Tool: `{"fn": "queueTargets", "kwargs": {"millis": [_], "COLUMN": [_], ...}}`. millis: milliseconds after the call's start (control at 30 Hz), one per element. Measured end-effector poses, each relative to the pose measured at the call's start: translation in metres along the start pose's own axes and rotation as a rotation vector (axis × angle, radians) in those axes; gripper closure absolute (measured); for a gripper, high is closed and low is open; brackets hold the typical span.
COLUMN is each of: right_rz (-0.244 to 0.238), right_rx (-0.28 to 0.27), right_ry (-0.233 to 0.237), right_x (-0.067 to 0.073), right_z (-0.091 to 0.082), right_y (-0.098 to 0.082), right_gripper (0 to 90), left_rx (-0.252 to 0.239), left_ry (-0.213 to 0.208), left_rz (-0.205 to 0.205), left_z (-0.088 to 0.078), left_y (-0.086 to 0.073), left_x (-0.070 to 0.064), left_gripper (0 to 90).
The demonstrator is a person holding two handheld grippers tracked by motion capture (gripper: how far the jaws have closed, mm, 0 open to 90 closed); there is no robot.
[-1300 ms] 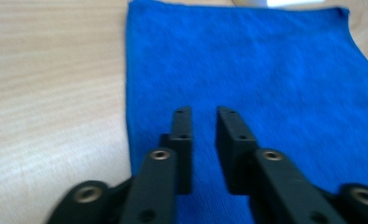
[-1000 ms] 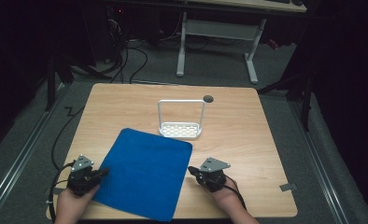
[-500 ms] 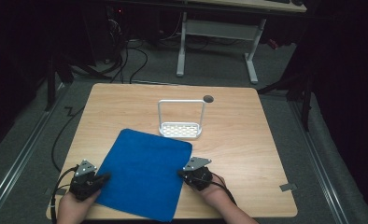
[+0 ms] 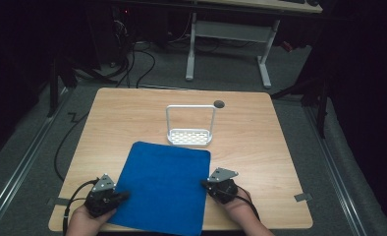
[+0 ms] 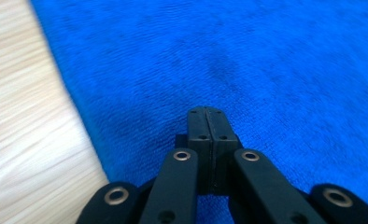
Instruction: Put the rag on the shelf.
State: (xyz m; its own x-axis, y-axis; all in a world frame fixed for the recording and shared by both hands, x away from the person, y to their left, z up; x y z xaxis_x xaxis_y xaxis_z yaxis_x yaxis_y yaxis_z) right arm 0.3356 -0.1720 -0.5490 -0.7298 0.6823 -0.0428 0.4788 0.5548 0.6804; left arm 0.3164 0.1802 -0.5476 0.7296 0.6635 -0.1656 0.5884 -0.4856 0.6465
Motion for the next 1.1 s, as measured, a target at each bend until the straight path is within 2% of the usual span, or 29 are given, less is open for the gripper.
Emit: {"fn": "queueTargets", "kwargs": {"millis": [33, 100, 167, 200, 233, 267, 400, 433, 467, 500, 533, 600, 667, 700, 733, 767, 867, 967, 1000, 1100], "right_rz": [0.000, 0.014, 0.026, 0.050, 0.050, 0.079, 0.118, 0.135, 0.136, 0.136, 0.145, 0.172, 0.181, 0.179, 0.179, 0.171, 0.155, 0.161, 0.157, 0.163], "right_rx": [0.000, 0.005, 0.004, 0.007, 0.007, 0.011, 0.011, 0.010, 0.005, 0.005, -0.007, -0.039, -0.040, -0.030, -0.030, -0.015, -0.008, -0.012, -0.010, -0.009], "right_ry": [0.000, -0.020, -0.047, -0.069, -0.069, -0.089, -0.119, -0.135, -0.149, -0.149, -0.156, -0.152, -0.148, -0.146, -0.146, -0.149, -0.152, -0.139, -0.136, -0.123], "right_x": [0.000, -0.005, -0.010, -0.017, -0.017, -0.024, -0.035, -0.040, -0.042, -0.042, -0.043, -0.045, -0.047, -0.046, -0.046, -0.045, -0.044, -0.044, -0.043, -0.039], "right_z": [0.000, -0.006, -0.012, -0.018, -0.018, -0.024, -0.031, -0.035, -0.036, -0.036, -0.038, -0.038, -0.030, -0.026, -0.026, -0.024, -0.023, -0.024, -0.026, -0.032], "right_y": [0.000, -0.006, -0.013, -0.019, -0.019, -0.026, -0.034, -0.037, -0.038, -0.038, -0.038, -0.034, -0.029, -0.028, -0.028, -0.028, -0.028, -0.029, -0.032, -0.037], "right_gripper": [90.0, 90.0, 90.0, 90.0, 90.0, 90.0, 90.0, 90.0, 90.0, 90.0, 90.0, 89.5, 88.6, 88.6, 88.6, 88.6, 88.5, 88.5, 88.4, 88.1], "left_rx": [0.000, 0.006, 0.012, 0.014, 0.020, 0.026, 0.036, 0.018, -0.012, -0.012, -0.045, -0.090, -0.102, -0.084, -0.084, -0.061, -0.065, -0.059, -0.051, -0.040], "left_ry": [0.000, -0.029, -0.064, -0.083, -0.100, -0.132, -0.184, -0.196, -0.179, -0.179, -0.155, -0.081, -0.002, 0.011, 0.011, 0.015, 0.008, -0.018, -0.046, -0.060], "left_rz": [0.000, 0.034, 0.056, 0.067, 0.081, 0.095, 0.110, 0.108, 0.110, 0.110, 0.105, 0.083, 0.037, 0.031, 0.031, 0.029, 0.047, 0.055, 0.072, 0.094], "left_z": [0.000, 0.007, 0.013, 0.016, 0.019, 0.024, 0.029, 0.031, 0.031, 0.031, 0.032, 0.036, 0.045, 0.048, 0.048, 0.051, 0.048, 0.043, 0.040, 0.035], "left_y": [0.000, 0.005, 0.011, 0.013, 0.015, 0.019, 0.023, 0.029, 0.032, 0.032, 0.037, 0.045, 0.053, 0.053, 0.053, 0.051, 0.047, 0.040, 0.034, 0.029], "left_x": [0.000, -0.010, -0.018, -0.023, -0.026, -0.032, -0.038, -0.040, -0.040, -0.040, -0.038, -0.030, -0.017, -0.014, -0.014, -0.013, -0.015, -0.022, -0.029, -0.036], "left_gripper": [90.0, 90.0, 90.0, 90.0, 90.0, 90.0, 89.8, 85.2, 80.9, 78.5, 78.5, 77.0, 72.6, 72.6, 72.8, 72.8, 72.7, 72.6, 72.6, 72.7]}}
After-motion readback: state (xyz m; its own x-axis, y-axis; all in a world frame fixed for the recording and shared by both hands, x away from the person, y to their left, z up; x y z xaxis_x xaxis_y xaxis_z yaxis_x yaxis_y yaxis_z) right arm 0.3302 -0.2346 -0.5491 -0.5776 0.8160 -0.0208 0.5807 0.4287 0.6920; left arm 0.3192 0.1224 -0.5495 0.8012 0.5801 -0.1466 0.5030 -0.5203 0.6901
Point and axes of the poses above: each handheld gripper's, and its own axes: z roughly forward along the jaws, y roughly out of its top, x roughly to its left, the point moved 3 cm from there along z, roughly forward along the jaws, and after that the axes turned 3 degrees about x, right-handed, at the moved point
